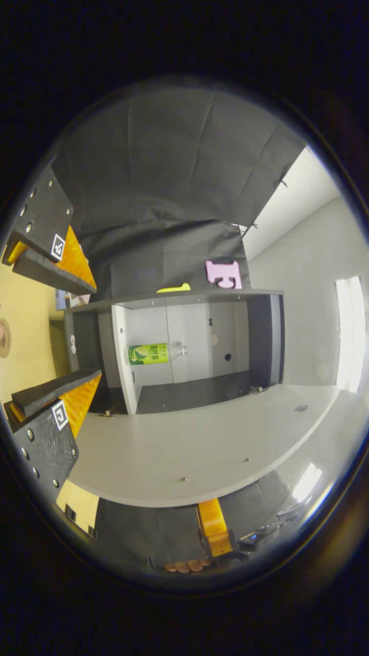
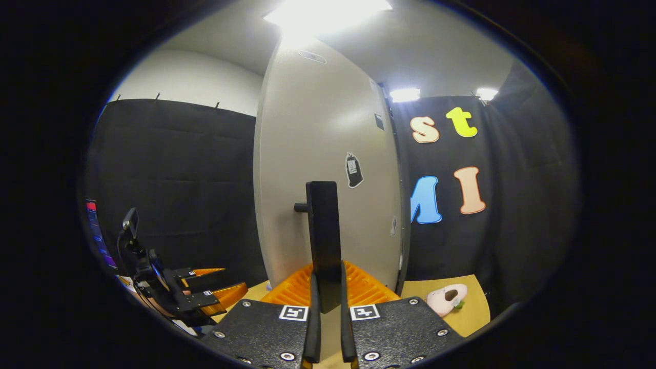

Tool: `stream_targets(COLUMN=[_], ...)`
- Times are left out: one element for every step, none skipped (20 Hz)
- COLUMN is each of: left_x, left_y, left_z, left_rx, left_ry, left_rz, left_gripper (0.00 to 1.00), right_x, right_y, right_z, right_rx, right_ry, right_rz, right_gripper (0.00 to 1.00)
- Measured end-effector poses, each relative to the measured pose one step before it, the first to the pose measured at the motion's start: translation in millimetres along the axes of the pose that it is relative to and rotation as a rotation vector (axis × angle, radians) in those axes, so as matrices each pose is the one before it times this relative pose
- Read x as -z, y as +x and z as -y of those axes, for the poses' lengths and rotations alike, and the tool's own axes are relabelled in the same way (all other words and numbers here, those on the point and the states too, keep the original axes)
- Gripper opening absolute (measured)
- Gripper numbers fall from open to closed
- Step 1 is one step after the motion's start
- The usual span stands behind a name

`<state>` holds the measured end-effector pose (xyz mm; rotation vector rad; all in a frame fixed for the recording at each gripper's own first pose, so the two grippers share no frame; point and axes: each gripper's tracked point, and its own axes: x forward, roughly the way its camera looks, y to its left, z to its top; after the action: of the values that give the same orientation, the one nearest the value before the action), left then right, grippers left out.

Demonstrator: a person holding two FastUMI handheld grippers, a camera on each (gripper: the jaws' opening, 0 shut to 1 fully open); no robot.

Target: Open the cabinet door with the right hand, grasp the bottle in the cabinet with the left hand and place it on the coaster, then close the cabinet door with the right hand.

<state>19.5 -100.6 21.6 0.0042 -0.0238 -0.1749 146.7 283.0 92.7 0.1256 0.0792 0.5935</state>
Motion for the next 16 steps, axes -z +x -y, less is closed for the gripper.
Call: stream_targets(left_x=[-0.51,-1.53,-0.95,-1.05,-1.0,-0.71,-0.91,-0.71,-0.69,-1.28,1.35,0.2,-0.69,0.57,-0.49,-2.39], left_y=[-0.1,1.1,0.46,0.44,0.49,0.72,-1.04,-0.29,-1.9,0.1,1.68,1.87,3.68,2.52,4.38,4.73], left_z=[6.32,6.84,6.34,5.11,3.69,4.42,3.83,3.74,2.63,2.36,3.65,2.33,0.34,0.54,2.45,1.23], left_rx=[0.00222,0.00328,0.00164,-0.00311,-0.00514,-0.00405,-0.00613,-0.00505,-0.00571,-0.00681,-0.00455,-0.00366,-0.00671,-0.00144,0.00037,0.00399], left_ry=[0.00056,-0.00051,-0.0002,0.00206,0.00272,0.00311,0.00194,0.00003,-0.00164,-0.00353,-0.00481,-0.00388,-0.00606,-0.00973,-0.01214,-0.01298], left_rz=[0.00018,0.001,0.00093,0.00221,0.00144,-0.00224,-0.0011,-0.00333,-0.00285,-0.00194,-0.00305,-0.00337,-0.00522,-0.00861,-0.0077,-0.00371], left_gripper=[0.79,0.79,0.79,0.79,0.81,0.83,0.87,0.87,0.87,0.83,0.87,0.83,0.83,0.87,0.86,0.87], right_x=[-1.52,0.07,0.79,-0.05,-0.88,-2.0,0.92,-1.45,-0.63,-1.24,-0.49,-0.35,0.88,0.32,-0.47,-2.04], right_y=[-4.19,-5.11,-5.44,-4.08,-4.25,-2.17,-2.4,-1.54,1.4,0.31,-0.84,-0.56,-1.53,-2.7,-3.89,-1.97], right_z=[3.56,5.04,6.46,5.24,7.12,8.03,10.98,10.09,7.57,7.99,6.3,4.75,-1.35,-3.51,-1.11,-0.62], right_rx=[0.01238,0.01081,0.00917,0.00887,0.00966,0.00982,0.00915,0.00861,0.00839,0.00884,0.0082,-0.00405,-0.01881,-0.01979,-0.01174,-0.00626], right_ry=[-0.00285,0.00037,0.00161,0.00129,0.0023,0.00182,0.00187,0.00337,0.00449,0.00598,0.00351,0.00566,0.01529,0.01681,0.00931,-0.00156], right_rz=[0.0022,0.00114,0.00173,0.00532,0.00602,0.00505,0.00332,0.00282,0.00163,0.00247,0.00121,0.00099,-0.00026,-0.00046,0.00327,0.00788], right_gripper=[0.16,0.16,0.15,0.15,0.15,0.15,0.15,0.15,0.14,0.15,0.14,0.14,0.14,0.14,0.13,0.13])
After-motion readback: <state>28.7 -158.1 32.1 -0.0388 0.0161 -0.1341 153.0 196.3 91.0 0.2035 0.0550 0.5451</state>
